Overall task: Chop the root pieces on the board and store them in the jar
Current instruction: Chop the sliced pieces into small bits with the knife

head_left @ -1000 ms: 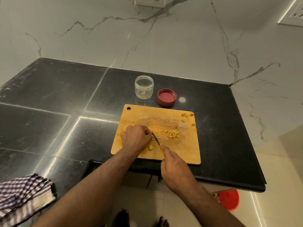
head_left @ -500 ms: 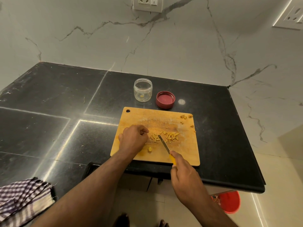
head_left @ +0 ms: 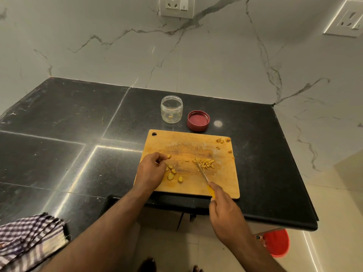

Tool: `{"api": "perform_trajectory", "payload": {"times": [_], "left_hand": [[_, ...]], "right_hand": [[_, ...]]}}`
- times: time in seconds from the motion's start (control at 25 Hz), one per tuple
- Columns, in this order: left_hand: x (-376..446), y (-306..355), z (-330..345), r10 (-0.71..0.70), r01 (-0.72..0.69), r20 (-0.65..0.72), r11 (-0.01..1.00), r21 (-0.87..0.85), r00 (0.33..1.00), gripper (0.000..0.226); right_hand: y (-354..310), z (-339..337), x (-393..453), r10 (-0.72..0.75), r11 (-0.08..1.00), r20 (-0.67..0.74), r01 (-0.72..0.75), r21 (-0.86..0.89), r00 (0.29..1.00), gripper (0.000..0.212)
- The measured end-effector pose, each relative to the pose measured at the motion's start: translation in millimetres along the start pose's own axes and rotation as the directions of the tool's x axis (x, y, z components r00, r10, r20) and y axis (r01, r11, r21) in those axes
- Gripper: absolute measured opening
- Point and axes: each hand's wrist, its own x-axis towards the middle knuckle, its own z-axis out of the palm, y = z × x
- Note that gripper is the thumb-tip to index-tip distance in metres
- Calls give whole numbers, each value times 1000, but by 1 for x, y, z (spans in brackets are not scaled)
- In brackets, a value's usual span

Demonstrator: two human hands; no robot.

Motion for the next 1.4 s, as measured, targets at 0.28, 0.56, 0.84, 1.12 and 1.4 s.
{"api": "perform_trajectory", "payload": {"times": [0.28,0.56,0.84,1.12,1.4], "left_hand": [[-1,-1,0,11,-11,-13,1000,2,1000,17],[2,-8,-2,-24,24,4,1000,-1,1000,21],[2,-14,-6,9,-7,64,1000,-23,998,21],[3,-13,-16,3,-13,78,991,131,997,18],[-4,-12,-21,-23,-4,114,972,236,993,13]], "right_hand": [[6,4,0,90,993,-52,-85,86,995,47],[-13,16,22,-47,997,59,43,64,997,49],[5,10,12,31,992,-35,-26,126,999,48],[3,15,1,35,986,23,-38,162,999,46],[1,18,1,39,983,30,-44,176,999,46]]}}
